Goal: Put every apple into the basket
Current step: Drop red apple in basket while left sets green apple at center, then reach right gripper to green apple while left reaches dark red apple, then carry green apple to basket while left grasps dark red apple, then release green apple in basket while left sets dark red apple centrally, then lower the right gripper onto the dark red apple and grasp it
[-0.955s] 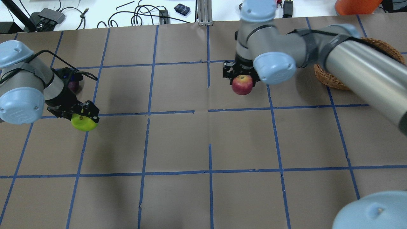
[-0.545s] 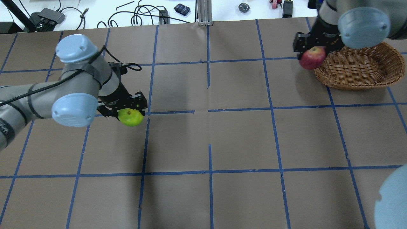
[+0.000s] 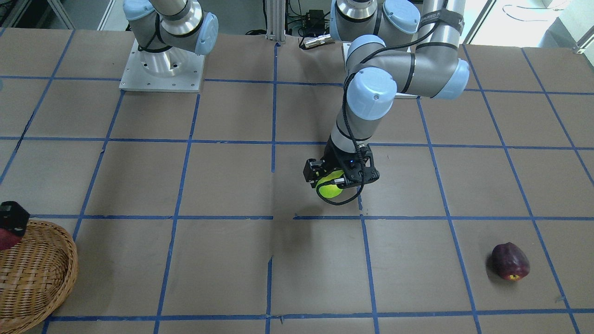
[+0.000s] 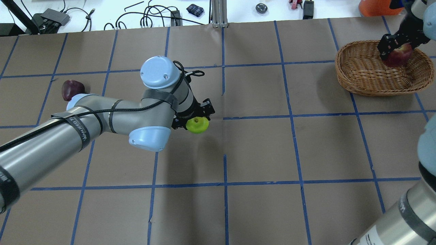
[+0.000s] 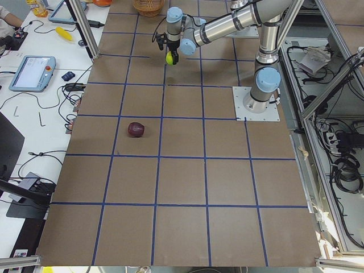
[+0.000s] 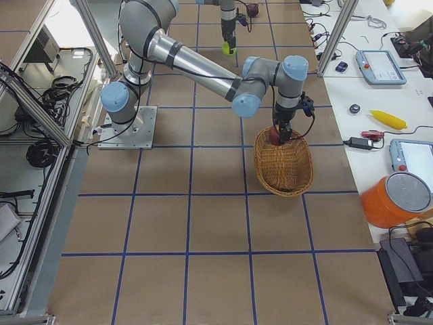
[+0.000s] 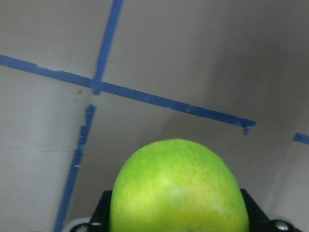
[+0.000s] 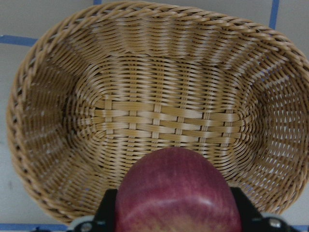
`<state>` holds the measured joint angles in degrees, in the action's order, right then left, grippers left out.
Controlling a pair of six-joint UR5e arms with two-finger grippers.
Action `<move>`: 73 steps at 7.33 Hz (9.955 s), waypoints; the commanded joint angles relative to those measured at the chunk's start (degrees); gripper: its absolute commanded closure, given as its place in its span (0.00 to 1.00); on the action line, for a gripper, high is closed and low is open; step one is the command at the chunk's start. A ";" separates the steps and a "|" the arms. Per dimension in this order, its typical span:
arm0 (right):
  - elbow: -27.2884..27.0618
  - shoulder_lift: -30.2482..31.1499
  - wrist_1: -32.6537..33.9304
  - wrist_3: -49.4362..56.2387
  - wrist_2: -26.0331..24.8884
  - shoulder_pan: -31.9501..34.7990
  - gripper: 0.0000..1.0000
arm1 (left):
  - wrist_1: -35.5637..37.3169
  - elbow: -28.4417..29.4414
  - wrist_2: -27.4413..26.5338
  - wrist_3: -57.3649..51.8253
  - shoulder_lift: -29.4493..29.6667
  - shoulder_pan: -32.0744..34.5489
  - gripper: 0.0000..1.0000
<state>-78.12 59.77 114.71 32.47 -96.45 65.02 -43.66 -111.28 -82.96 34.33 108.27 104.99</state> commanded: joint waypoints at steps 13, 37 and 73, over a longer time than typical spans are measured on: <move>0.70 9.28 -18.42 -11.23 4.91 11.22 0.00 | -31.84 25.13 -2.55 -36.25 0.36 -26.98 0.00; -9.78 6.80 -5.32 -58.24 6.36 35.24 1.00 | -17.33 29.19 0.26 -74.67 19.88 -44.17 0.67; -14.25 3.07 5.26 -41.69 15.84 47.21 0.00 | -48.18 21.36 -9.32 -41.28 -22.49 -14.82 0.00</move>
<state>-92.07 62.94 119.53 -8.16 -82.22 111.10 -91.84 -90.01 -92.20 -6.90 85.84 90.39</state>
